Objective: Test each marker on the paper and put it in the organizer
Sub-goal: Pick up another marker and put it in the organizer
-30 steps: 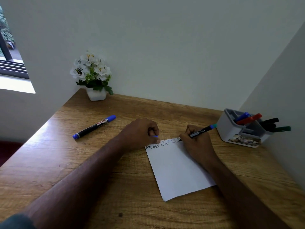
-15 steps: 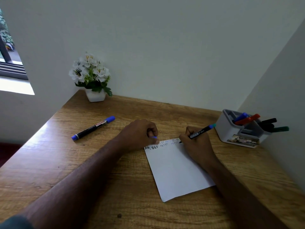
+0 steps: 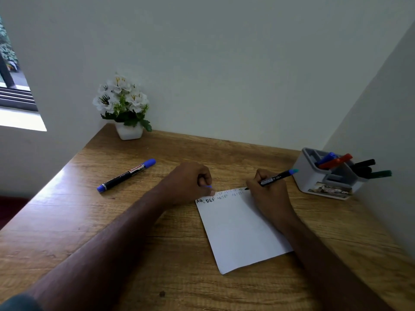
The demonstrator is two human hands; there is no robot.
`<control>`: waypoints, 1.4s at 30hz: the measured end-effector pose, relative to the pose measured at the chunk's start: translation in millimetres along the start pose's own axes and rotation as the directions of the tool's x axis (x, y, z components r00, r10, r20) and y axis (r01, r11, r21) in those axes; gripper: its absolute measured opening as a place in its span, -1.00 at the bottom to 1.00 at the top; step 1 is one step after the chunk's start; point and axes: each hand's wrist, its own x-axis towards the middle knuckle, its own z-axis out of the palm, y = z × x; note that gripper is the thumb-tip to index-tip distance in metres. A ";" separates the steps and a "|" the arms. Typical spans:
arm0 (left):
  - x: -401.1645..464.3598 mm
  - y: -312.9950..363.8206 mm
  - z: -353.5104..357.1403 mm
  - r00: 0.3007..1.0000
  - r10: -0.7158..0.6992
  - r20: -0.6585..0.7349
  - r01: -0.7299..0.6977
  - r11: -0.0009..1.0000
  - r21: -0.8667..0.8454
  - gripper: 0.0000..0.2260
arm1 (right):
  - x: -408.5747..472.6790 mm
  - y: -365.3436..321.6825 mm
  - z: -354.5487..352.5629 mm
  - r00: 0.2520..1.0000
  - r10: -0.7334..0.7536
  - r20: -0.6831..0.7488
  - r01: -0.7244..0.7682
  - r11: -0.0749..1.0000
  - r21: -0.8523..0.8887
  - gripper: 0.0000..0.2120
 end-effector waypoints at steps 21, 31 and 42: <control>-6.0 27.5 -2.3 0.995 0.072 -0.075 -0.099 0.869 -0.485 -0.85 | -7.7 -18.0 -16.4 0.954 -0.260 0.149 0.160 0.861 0.482 -0.89; -8.1 34.8 -1.3 0.990 0.138 -0.036 -0.140 0.892 -0.431 -0.87 | -8.9 -16.9 -10.3 0.953 -0.219 0.210 0.108 0.891 0.441 -0.90; -9.7 38.1 6.5 0.989 0.144 -0.042 -0.143 0.826 -0.545 -0.94 | -13.2 -26.4 -5.8 0.933 -0.226 0.278 0.133 0.939 0.316 -0.87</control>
